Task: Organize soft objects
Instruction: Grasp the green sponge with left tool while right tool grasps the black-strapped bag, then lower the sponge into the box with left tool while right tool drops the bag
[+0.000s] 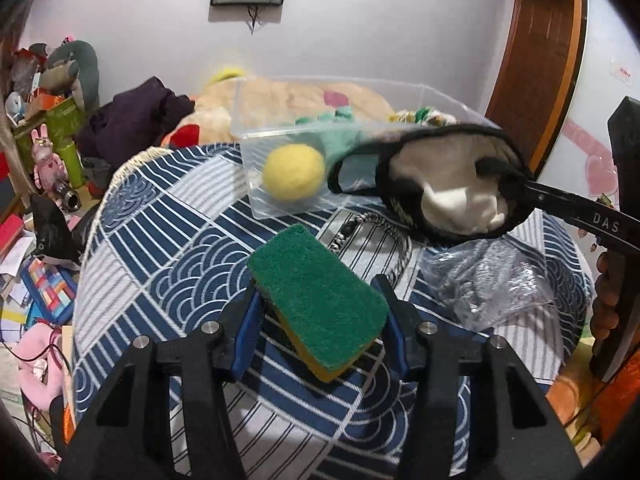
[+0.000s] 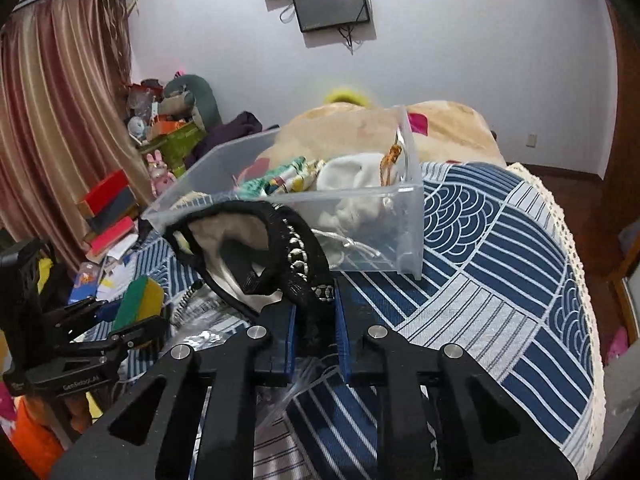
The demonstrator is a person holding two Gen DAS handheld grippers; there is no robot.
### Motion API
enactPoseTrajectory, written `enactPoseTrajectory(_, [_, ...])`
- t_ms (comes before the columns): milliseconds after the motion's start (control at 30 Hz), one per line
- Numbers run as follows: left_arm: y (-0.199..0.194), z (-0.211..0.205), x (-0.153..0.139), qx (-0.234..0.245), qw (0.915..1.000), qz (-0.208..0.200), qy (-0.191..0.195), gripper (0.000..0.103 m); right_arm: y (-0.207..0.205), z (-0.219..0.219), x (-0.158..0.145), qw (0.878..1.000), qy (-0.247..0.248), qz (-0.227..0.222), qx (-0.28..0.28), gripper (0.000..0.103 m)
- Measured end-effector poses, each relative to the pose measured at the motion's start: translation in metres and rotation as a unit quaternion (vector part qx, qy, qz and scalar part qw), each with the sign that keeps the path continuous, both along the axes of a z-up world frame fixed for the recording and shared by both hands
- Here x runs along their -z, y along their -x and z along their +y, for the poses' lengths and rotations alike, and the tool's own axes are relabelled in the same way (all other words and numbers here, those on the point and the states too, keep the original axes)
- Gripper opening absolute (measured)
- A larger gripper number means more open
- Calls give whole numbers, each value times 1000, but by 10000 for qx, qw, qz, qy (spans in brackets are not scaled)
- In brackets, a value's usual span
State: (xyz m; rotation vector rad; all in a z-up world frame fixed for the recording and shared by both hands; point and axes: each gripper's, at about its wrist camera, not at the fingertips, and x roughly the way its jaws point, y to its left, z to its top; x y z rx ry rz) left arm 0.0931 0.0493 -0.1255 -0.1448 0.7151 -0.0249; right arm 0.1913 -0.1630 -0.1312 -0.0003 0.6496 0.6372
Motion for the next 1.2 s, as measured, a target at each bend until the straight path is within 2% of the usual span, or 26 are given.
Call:
enactPoseTrajectory(133, [11, 4, -14, -55, 9998, -189, 30, 52, 7, -1, -15, 9997, -112, -210, 26, 12])
enactPoseTrajectory(333, [4, 17, -42, -121, 9987, -491, 2, 52, 17, -3, -47, 9973, -268, -688, 7, 12])
enactPoseTrajectory(567, [-19, 16, -76, -57, 9958, -879, -248, 52, 5, 4, -85, 9914, -401, -1222, 226, 12])
enactPoseTrajectory(700, [-37, 16, -88, -12, 9947, -978, -318, 52, -9, 14, -93, 9888, -305, -1395, 425, 12])
enactPoseTrajectory(933, [-81, 18, -92, 91, 9961, -821, -305, 52, -32, 34, -86, 9894, -111, -1299, 635, 12])
enactPoseTrajectory(1200, [-137, 19, -62, 121, 9988, -230, -403, 52, -64, 50, -64, 9939, 218, -867, 647, 12])
